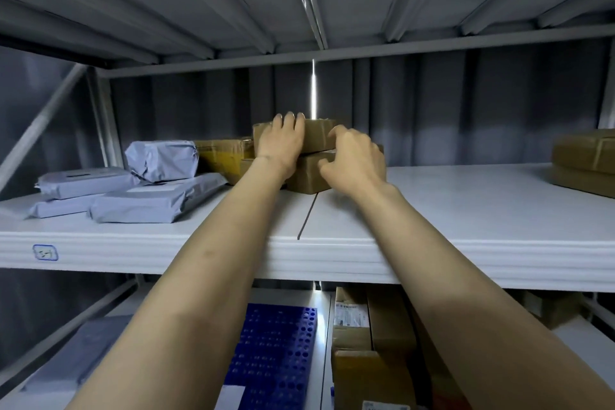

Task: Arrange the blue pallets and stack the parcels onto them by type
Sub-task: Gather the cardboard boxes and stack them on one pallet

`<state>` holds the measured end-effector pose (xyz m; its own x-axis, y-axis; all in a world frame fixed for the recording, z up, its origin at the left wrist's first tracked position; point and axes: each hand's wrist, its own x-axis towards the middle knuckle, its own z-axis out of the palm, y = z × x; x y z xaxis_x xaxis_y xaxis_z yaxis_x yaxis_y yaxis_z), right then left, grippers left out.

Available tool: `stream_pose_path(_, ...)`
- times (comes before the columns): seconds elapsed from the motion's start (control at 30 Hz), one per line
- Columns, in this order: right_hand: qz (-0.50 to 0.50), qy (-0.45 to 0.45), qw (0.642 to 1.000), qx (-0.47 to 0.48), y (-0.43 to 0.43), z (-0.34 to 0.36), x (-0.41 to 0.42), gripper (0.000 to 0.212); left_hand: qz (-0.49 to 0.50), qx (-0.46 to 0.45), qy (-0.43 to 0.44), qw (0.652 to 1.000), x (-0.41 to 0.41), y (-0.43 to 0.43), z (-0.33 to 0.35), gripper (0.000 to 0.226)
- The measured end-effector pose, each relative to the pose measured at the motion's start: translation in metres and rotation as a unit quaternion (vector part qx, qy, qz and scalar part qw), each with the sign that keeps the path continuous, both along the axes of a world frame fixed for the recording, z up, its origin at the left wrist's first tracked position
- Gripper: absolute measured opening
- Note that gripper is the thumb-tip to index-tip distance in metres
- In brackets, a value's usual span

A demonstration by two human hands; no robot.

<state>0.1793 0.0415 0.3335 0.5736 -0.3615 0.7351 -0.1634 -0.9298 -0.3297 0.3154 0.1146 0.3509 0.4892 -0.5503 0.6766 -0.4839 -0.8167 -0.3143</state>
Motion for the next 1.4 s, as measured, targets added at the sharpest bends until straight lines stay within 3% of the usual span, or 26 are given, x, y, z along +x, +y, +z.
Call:
stream_pose_path(0.2,0.027,-0.011,0.998,0.050,-0.003,0.002,0.001,0.043,-0.016,-0.027,-0.020,0.999,-0.002,-0.001,0.000,0.080)
stream_pose_path(0.4,0.072,-0.087,0.973,0.200,-0.006,0.003,0.000,0.046,-0.120,-0.109,-0.063,0.985,-0.034,0.010,0.003,0.078)
stream_pose_path(0.47,0.100,-0.133,0.938,0.305,-0.007,0.005,-0.002,0.055,-0.165,-0.132,-0.082,0.974,-0.050,0.019,0.001,0.074)
stream_pose_path(0.57,0.190,-0.176,0.800,0.541,-0.007,0.008,-0.013,0.077,-0.240,-0.154,-0.104,0.953,-0.071,0.037,-0.008,0.066)
stream_pose_path(0.6,0.221,-0.186,0.752,0.592,-0.008,0.007,-0.018,0.080,-0.267,-0.161,-0.104,0.944,-0.077,0.043,-0.012,0.064)
stream_pose_path(0.67,0.254,-0.221,0.695,0.635,-0.009,0.006,-0.026,0.073,-0.310,-0.167,-0.100,0.931,-0.086,0.054,-0.023,0.064)
stream_pose_path(0.73,0.254,-0.262,0.674,0.642,-0.010,0.001,-0.032,0.059,-0.331,-0.165,-0.089,0.925,-0.093,0.064,-0.033,0.065)
stream_pose_path(0.8,0.239,-0.284,0.677,0.635,-0.007,-0.006,-0.039,0.049,-0.351,-0.153,-0.075,0.921,-0.100,0.071,-0.041,0.068)
stream_pose_path(0.87,0.232,-0.298,0.679,0.630,-0.003,-0.012,-0.045,0.052,-0.388,-0.172,-0.039,0.905,-0.105,0.078,-0.044,0.079)
stream_pose_path(1.0,0.256,-0.328,0.670,0.614,0.004,-0.021,-0.059,0.067,-0.422,-0.348,0.101,0.831,-0.110,0.090,-0.048,0.102)
stream_pose_path(1.13,0.313,-0.337,0.679,0.572,0.019,-0.033,-0.075,0.068,-0.422,-0.413,0.274,0.759,-0.120,0.097,-0.050,0.108)
stream_pose_path(1.23,0.328,-0.351,0.697,0.532,0.024,-0.039,-0.089,0.061,-0.455,-0.458,0.395,0.654,-0.138,0.105,-0.049,0.088)
stream_pose_path(1.3,0.342,-0.356,0.714,0.497,0.024,-0.046,-0.101,0.052,-0.487,-0.457,0.470,0.578,-0.154,0.112,-0.052,0.054)
stream_pose_path(1.4,0.388,-0.358,0.719,0.451,0.025,-0.063,-0.124,0.027,-0.508,-0.423,0.528,0.533,-0.179,0.114,-0.063,0.031)
